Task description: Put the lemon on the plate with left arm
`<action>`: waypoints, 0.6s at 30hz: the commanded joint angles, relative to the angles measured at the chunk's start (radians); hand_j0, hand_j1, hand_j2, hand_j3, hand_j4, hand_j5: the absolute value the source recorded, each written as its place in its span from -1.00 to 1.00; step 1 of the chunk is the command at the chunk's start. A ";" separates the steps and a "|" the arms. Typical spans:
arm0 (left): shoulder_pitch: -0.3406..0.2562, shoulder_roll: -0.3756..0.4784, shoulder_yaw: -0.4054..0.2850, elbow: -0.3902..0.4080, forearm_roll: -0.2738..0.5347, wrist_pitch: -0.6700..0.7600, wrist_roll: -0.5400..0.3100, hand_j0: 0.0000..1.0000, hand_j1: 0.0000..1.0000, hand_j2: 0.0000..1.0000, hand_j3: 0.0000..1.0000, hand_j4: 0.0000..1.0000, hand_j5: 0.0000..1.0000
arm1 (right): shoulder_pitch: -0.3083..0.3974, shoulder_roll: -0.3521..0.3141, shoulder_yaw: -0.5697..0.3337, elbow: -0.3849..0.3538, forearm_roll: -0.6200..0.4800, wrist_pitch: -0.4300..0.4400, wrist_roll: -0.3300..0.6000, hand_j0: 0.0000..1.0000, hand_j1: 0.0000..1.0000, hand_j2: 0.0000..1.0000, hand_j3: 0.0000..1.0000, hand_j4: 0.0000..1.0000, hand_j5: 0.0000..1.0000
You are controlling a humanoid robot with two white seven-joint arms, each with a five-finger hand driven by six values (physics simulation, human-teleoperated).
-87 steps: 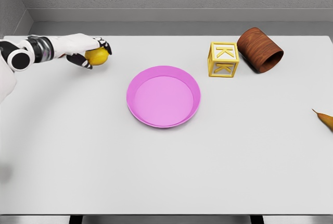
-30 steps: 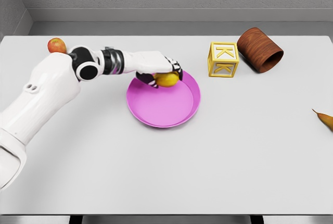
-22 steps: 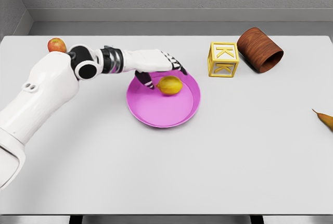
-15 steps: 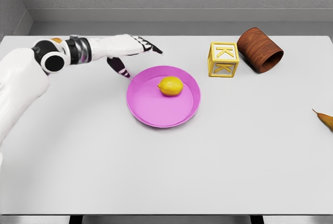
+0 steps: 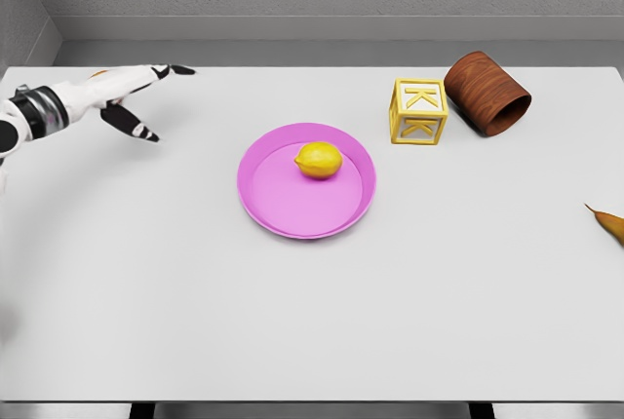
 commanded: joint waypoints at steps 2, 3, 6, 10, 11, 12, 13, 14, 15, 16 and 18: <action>0.002 0.018 0.017 0.016 0.019 0.002 0.000 1.00 1.00 1.00 1.00 1.00 1.00 | 0.000 0.000 0.000 0.000 0.000 0.000 0.000 1.00 1.00 1.00 1.00 1.00 1.00; 0.006 0.024 0.037 0.016 0.022 0.002 0.000 1.00 1.00 1.00 1.00 1.00 1.00 | 0.000 0.000 0.000 0.000 0.000 0.000 0.000 1.00 1.00 1.00 1.00 1.00 1.00; 0.043 0.046 0.077 0.010 0.034 0.002 0.000 1.00 1.00 1.00 1.00 1.00 1.00 | 0.000 0.000 0.000 0.000 0.000 0.000 0.001 1.00 1.00 1.00 1.00 1.00 1.00; 0.048 0.046 0.081 0.007 0.040 0.002 0.000 1.00 1.00 1.00 1.00 1.00 1.00 | 0.000 0.000 0.000 0.000 0.000 0.000 0.000 1.00 1.00 1.00 1.00 1.00 1.00; 0.048 0.046 0.081 0.007 0.053 0.002 0.000 1.00 1.00 1.00 1.00 1.00 1.00 | 0.000 0.000 0.000 0.000 0.000 0.000 0.000 1.00 1.00 1.00 1.00 1.00 1.00; 0.048 0.067 0.083 0.001 0.060 0.002 0.000 1.00 1.00 1.00 1.00 1.00 1.00 | 0.000 0.000 0.000 0.000 0.001 0.000 0.000 1.00 1.00 1.00 1.00 1.00 1.00; 0.048 0.082 0.083 -0.006 0.062 0.002 0.000 1.00 1.00 1.00 1.00 1.00 1.00 | 0.000 0.000 0.000 0.000 0.000 0.000 0.000 1.00 1.00 1.00 1.00 1.00 1.00; 0.049 0.093 0.084 -0.007 0.070 0.002 0.000 1.00 1.00 1.00 1.00 1.00 1.00 | 0.000 0.000 0.000 0.000 0.000 0.000 0.000 1.00 1.00 1.00 1.00 1.00 1.00; 0.051 0.107 0.089 -0.004 0.083 0.002 0.000 1.00 1.00 1.00 1.00 1.00 1.00 | 0.000 0.000 0.000 0.000 0.000 0.000 0.000 1.00 1.00 1.00 1.00 1.00 1.00; 0.061 0.109 0.090 -0.004 0.090 0.002 0.000 1.00 1.00 1.00 1.00 1.00 1.00 | 0.000 0.000 0.000 0.000 0.000 0.000 0.000 1.00 1.00 1.00 1.00 1.00 1.00; 0.064 0.110 0.090 -0.004 0.097 0.002 0.000 1.00 1.00 1.00 1.00 1.00 1.00 | 0.000 0.000 0.000 0.000 0.000 0.000 0.001 1.00 1.00 1.00 1.00 1.00 1.00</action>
